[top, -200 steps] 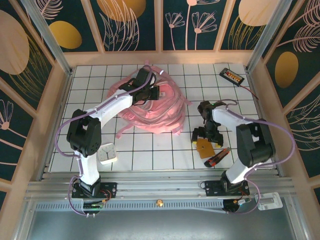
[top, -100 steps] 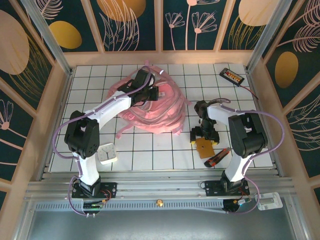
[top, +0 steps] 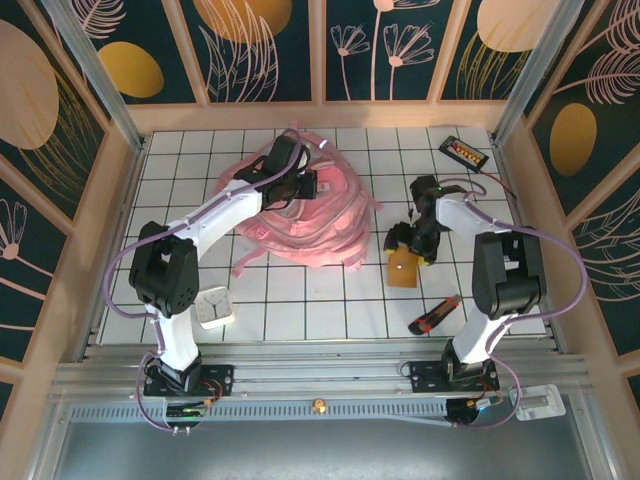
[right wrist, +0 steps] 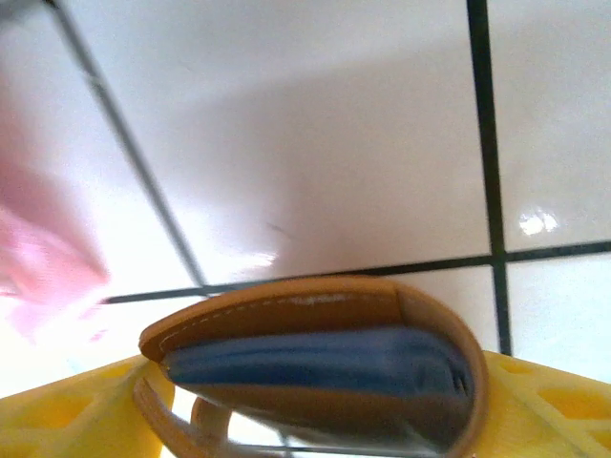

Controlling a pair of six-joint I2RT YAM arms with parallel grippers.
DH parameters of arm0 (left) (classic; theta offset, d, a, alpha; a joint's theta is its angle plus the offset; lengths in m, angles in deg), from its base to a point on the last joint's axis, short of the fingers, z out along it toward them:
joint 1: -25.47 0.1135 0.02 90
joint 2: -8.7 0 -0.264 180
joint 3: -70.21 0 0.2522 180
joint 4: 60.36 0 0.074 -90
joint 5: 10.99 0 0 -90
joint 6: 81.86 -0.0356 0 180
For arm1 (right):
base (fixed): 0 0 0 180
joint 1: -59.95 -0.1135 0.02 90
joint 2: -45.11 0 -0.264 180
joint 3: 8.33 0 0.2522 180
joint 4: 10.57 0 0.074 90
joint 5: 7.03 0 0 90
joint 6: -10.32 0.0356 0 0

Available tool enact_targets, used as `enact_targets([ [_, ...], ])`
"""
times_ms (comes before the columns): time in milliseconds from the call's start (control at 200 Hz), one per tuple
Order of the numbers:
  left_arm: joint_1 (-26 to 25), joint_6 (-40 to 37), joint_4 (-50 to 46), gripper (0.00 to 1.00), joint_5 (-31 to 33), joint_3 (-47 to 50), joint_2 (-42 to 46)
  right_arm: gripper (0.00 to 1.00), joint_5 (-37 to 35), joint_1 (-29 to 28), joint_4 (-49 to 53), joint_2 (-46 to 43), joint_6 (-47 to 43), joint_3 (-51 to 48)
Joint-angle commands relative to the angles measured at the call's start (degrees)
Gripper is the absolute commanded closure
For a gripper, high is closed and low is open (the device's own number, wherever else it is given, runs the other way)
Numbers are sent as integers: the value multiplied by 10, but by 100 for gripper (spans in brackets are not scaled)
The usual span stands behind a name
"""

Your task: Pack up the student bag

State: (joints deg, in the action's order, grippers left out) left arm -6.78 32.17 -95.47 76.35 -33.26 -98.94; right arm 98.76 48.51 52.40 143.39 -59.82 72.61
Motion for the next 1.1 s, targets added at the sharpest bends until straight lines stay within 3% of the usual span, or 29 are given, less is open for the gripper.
enact_targets([
  [0,-3,-8,44,100,-25,-42,12,23,101,12,-16,-21,39,56],
  [230,-3,2,52,100,-42,-33,20,24,240,8,-99,24,148,170],
  [420,-3,4,56,100,-47,-28,22,24,287,-23,-146,103,201,254],
  [480,-3,2,55,100,-46,-28,22,21,250,-27,-103,124,175,279],
  [590,-3,2,54,100,-43,-21,27,1,88,-17,-1,134,105,291],
  [826,-3,4,56,100,-31,-3,37,1,-100,3,49,153,32,258],
  [1096,-3,9,60,100,-27,7,44,1,-63,35,2,177,155,228],
])
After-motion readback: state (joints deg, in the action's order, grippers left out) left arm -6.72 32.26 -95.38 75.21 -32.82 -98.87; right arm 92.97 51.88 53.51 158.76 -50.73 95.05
